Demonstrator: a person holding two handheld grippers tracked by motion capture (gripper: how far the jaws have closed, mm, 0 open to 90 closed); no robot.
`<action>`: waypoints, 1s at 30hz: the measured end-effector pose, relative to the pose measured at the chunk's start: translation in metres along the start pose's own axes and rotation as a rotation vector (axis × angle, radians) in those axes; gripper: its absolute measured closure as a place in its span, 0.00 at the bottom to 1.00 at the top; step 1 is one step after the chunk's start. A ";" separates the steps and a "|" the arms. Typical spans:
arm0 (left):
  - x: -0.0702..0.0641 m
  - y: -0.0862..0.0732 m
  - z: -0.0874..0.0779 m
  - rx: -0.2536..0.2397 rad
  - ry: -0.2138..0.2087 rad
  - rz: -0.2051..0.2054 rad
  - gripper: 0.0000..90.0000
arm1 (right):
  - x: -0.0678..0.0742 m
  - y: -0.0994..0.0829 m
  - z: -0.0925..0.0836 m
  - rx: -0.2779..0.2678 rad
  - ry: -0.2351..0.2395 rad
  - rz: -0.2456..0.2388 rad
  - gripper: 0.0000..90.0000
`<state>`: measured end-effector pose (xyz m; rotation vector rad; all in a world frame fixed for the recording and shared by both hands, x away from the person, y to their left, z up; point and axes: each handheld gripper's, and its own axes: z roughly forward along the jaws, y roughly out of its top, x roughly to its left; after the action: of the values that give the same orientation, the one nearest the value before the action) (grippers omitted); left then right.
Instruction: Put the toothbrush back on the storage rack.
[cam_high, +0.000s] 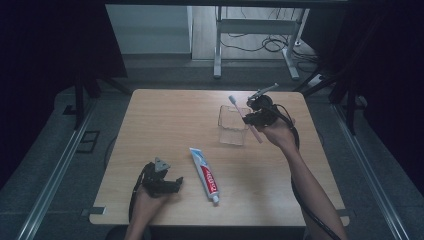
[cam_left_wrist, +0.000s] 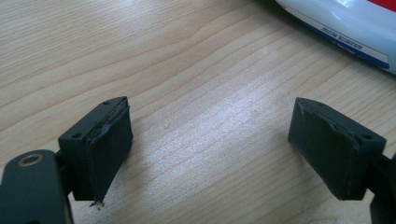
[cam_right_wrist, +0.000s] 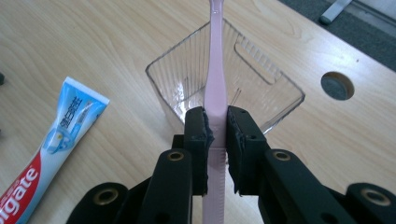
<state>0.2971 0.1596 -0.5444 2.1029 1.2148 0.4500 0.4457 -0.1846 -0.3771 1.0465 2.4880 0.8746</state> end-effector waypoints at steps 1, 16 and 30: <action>0.000 0.000 0.000 0.000 0.000 0.000 0.15 | 0.000 0.002 0.001 -0.001 -0.001 -0.002 0.87; 0.000 0.000 0.000 0.002 -0.001 0.003 0.15 | -0.006 0.025 0.009 -0.033 -0.009 0.002 0.87; 0.000 0.000 0.000 0.003 0.000 0.004 0.15 | -0.009 0.037 0.024 -0.072 0.000 0.033 0.87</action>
<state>0.2973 0.1600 -0.5443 2.1081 1.2115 0.4503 0.4835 -0.1610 -0.3714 1.0661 2.4265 0.9666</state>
